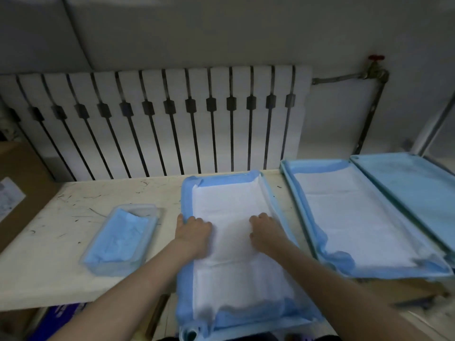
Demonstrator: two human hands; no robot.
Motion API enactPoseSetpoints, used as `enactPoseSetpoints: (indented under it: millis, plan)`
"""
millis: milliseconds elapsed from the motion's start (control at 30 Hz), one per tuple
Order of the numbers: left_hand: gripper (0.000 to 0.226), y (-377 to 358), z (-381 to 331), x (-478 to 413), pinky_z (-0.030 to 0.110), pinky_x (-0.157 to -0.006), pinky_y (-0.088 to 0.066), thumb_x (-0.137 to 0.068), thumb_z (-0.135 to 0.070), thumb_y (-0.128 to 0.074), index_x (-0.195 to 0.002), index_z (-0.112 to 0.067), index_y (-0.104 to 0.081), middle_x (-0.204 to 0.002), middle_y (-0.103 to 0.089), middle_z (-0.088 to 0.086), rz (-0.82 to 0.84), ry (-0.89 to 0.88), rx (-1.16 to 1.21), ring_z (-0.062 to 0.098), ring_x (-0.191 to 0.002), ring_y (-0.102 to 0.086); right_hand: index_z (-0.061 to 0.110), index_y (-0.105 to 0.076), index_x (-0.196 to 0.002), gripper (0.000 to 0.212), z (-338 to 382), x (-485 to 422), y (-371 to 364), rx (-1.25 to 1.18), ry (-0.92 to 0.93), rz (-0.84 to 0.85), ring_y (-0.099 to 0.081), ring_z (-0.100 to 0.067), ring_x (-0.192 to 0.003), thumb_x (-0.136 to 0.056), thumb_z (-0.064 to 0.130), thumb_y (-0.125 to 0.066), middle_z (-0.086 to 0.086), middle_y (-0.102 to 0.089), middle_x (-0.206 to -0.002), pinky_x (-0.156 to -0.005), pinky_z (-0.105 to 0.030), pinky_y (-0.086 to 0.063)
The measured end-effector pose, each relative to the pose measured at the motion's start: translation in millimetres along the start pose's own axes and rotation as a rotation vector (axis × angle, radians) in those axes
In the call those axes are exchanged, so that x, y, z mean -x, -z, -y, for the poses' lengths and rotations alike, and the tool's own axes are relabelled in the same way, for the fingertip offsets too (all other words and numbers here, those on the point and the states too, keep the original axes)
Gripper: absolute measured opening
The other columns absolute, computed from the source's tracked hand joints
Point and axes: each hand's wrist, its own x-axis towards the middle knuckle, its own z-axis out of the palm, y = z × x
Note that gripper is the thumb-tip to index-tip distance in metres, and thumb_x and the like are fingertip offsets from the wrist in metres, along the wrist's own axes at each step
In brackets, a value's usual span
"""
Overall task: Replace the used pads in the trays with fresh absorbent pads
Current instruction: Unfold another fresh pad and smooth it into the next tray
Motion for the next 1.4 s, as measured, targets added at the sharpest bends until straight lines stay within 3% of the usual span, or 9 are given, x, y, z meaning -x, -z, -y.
enactPoseSetpoints:
  millis: [300, 500, 600, 700, 867, 933, 1033, 1200, 1400]
  plan:
    - [0.025, -16.6, -27.3, 88.4, 0.056, -0.114, -0.009, -0.086, -0.021, -0.049, -0.11, -0.015, -0.056, -0.117, -0.049, 0.007, 0.071, -0.084, 0.032, 0.026, -0.115, -0.048, 0.007, -0.046, -0.117, 0.027, 0.0, 83.7, 7.8, 0.03, -0.012, 0.102, -0.051, -0.029, -0.109, -0.091, 0.005, -0.041, -0.012, -0.046, -0.12, -0.088, -0.033, -0.044]
    - [0.038, -21.3, -20.1, 108.2, 0.059, -0.113, -0.009, -0.085, -0.031, -0.059, -0.117, -0.016, -0.045, -0.124, -0.037, 0.006, 0.219, -0.081, 0.09, 0.024, -0.123, -0.04, 0.016, -0.037, -0.09, 0.018, -15.0, 115.4, 18.3, 0.085, 0.019, 0.18, -0.039, -0.018, -0.085, -0.089, 0.003, -0.049, -0.011, -0.046, -0.116, -0.076, -0.025, -0.036]
    - [0.038, -17.9, -26.9, 108.5, 0.058, -0.114, -0.007, -0.084, -0.023, -0.056, -0.12, -0.016, -0.045, -0.125, -0.038, 0.006, 0.182, -0.044, 0.061, 0.024, -0.123, -0.04, 0.015, -0.039, -0.095, 0.02, -21.7, 125.3, 21.3, 0.118, 0.018, 0.192, -0.043, -0.02, -0.085, -0.087, 0.005, -0.055, -0.007, -0.038, -0.103, -0.074, -0.026, -0.037]
    - [0.031, -18.2, -34.4, 109.0, 0.057, -0.114, -0.01, -0.083, -0.019, -0.056, -0.114, -0.017, -0.051, -0.119, -0.044, 0.006, 0.135, -0.015, 0.111, 0.026, -0.118, -0.044, 0.008, -0.052, -0.106, 0.017, -14.3, 132.1, 17.4, 0.058, 0.092, 0.152, -0.053, -0.028, -0.097, -0.091, 0.014, -0.049, -0.009, -0.047, -0.111, -0.081, -0.034, -0.043]
    - [0.02, -23.2, -31.3, 117.1, 0.058, -0.112, -0.015, -0.082, -0.024, -0.058, -0.101, -0.018, -0.063, -0.112, -0.053, 0.003, 0.088, -0.017, 0.119, 0.023, -0.117, -0.044, 0.008, -0.055, -0.088, 0.035, 9.8, 156.1, 12.7, 0.024, 0.32, 0.285, -0.051, -0.028, -0.087, -0.099, 0.037, -0.039, -0.003, -0.047, -0.082, -0.075, -0.037, -0.041]
    - [0.023, -28.1, -27.9, 124.7, 0.049, -0.109, -0.026, -0.083, -0.025, -0.057, -0.105, -0.02, -0.06, -0.114, -0.051, 0.003, -0.026, 0.003, 0.234, 0.022, -0.118, -0.043, 0.004, -0.057, -0.095, 0.043, 6.7, 162.3, 13.8, 0.04, 0.345, 0.302, -0.05, -0.026, -0.084, -0.097, 0.044, -0.04, -0.006, -0.049, -0.089, -0.076, -0.037, -0.042]
    - [0.033, -38.0, -22.4, 132.9, 0.036, -0.084, -0.046, -0.087, -0.021, -0.053, -0.119, -0.014, -0.048, -0.115, -0.048, 0.008, -0.31, 0.21, 0.522, 0.027, -0.109, -0.049, 0.013, -0.055, -0.1, 0.041, -2.4, 170.8, 19.9, 0.07, 0.402, 0.297, -0.048, -0.022, -0.085, -0.091, 0.053, -0.05, -0.004, -0.052, -0.095, -0.073, -0.034, -0.039]
    - [0.04, -41.6, -30.4, 137.4, 0.029, -0.077, -0.044, -0.087, -0.013, -0.052, -0.122, -0.007, -0.034, -0.118, -0.051, 0.012, 0.07, 0.395, 0.75, 0.026, -0.103, -0.054, 0.016, -0.053, -0.113, 0.028, -15.1, 178.2, 12.5, 0.22, 0.49, 0.147, -0.053, -0.025, -0.104, -0.088, 0.029, -0.056, -0.005, -0.054, -0.113, -0.08, -0.034, -0.041]
    - [0.033, -33.1, -28.8, 127.7, 0.03, -0.072, -0.044, -0.085, -0.005, -0.051, -0.115, -0.006, -0.038, -0.109, -0.053, 0.012, -0.021, 0.416, 0.779, 0.025, -0.091, -0.053, 0.018, -0.055, -0.108, 0.021, -22.5, 173.8, 15.6, 0.16, 0.509, 0.066, -0.053, -0.023, -0.101, -0.089, 0.027, -0.052, -0.003, -0.056, -0.109, -0.075, -0.031, -0.037]
